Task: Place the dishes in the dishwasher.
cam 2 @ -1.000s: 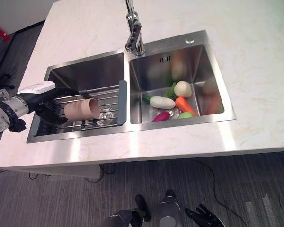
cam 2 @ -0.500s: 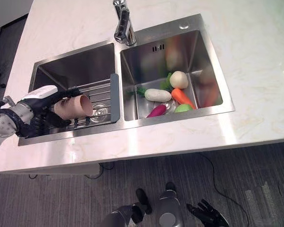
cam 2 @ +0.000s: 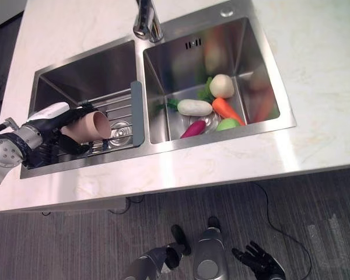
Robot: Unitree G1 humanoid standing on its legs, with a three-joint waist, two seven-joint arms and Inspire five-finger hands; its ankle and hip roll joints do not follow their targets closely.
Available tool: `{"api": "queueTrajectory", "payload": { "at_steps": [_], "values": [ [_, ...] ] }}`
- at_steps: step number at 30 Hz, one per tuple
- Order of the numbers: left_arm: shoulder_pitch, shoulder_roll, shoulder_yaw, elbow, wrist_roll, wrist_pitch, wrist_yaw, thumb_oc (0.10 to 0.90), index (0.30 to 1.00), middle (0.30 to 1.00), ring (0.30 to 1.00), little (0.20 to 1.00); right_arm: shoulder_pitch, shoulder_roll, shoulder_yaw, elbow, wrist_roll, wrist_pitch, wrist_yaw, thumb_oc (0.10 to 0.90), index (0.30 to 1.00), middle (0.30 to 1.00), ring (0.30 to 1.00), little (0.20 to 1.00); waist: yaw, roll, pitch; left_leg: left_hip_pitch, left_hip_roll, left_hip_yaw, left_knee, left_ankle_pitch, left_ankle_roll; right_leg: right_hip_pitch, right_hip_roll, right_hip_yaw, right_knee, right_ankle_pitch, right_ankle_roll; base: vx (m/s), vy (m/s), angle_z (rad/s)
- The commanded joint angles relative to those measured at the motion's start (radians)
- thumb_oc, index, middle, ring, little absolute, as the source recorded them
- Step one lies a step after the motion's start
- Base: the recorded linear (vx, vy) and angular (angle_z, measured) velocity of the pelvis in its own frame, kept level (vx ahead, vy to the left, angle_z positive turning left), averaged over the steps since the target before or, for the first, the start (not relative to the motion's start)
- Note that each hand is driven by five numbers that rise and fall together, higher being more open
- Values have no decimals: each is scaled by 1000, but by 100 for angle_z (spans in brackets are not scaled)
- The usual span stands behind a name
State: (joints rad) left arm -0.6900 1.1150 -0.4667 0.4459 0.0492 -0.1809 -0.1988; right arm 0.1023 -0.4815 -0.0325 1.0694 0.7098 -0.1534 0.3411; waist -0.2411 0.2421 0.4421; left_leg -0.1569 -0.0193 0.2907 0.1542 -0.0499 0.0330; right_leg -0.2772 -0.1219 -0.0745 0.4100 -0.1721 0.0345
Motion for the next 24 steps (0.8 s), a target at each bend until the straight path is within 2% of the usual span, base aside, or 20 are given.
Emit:
{"api": "queueTrajectory", "payload": {
  "at_steps": [1,12,13,14,15,16,21,24],
  "values": [
    [-52,46,107,52,46,-12,52,800,900,900,900,900,47,-46,-19,-39,6,-37,34,800,900,900,900,900,-21,10,-36,-81,55,-22,146,-120,-86,6,-45,-2,-110,30,107,-74,34,-6],
    [-85,39,77,95,44,-3,70,800,900,900,900,900,12,-61,-8,-99,22,-43,25,800,900,900,900,900,-21,10,13,-122,57,-18,146,-106,-88,-36,-54,-3,-110,47,112,-67,26,-1],
    [-87,42,76,100,44,-15,75,557,535,535,535,535,10,-60,-5,-104,23,-42,25,800,900,900,900,900,-19,9,16,-126,59,-16,146,-105,-89,-39,-56,-7,-110,49,113,-74,14,0],
    [-88,41,75,102,46,-19,77,504,455,455,455,455,9,-60,-4,-104,23,-42,24,800,900,900,900,900,-19,8,17,-126,59,-16,146,-105,-89,-39,-56,-8,-110,50,113,-72,8,0],
    [-89,40,72,104,49,-30,84,428,342,342,342,342,7,-58,-3,-104,23,-41,24,800,900,900,900,900,-18,7,17,-127,60,-15,146,-105,-89,-40,-56,-9,-110,51,114,-69,4,2],
    [-95,41,68,98,21,-29,65,400,300,300,300,300,5,-54,-1,-106,22,-40,21,800,900,900,900,900,-16,6,18,-127,61,-13,146,-104,-90,-40,-58,-14,-110,52,114,-80,3,2],
    [-111,35,55,63,13,-67,30,400,300,300,300,300,-3,-41,-2,-93,25,-40,15,800,900,900,900,900,-10,3,6,-119,65,-7,146,-103,-91,-28,-63,-29,-110,52,116,-47,-4,2],
    [-127,43,45,26,12,-60,30,400,300,300,300,300,-1,-33,-6,-75,26,-40,14,800,900,900,900,900,-5,2,-12,-106,66,-1,146,-104,-92,-11,-65,-40,-110,49,116,-30,-2,5]
  ]
}}
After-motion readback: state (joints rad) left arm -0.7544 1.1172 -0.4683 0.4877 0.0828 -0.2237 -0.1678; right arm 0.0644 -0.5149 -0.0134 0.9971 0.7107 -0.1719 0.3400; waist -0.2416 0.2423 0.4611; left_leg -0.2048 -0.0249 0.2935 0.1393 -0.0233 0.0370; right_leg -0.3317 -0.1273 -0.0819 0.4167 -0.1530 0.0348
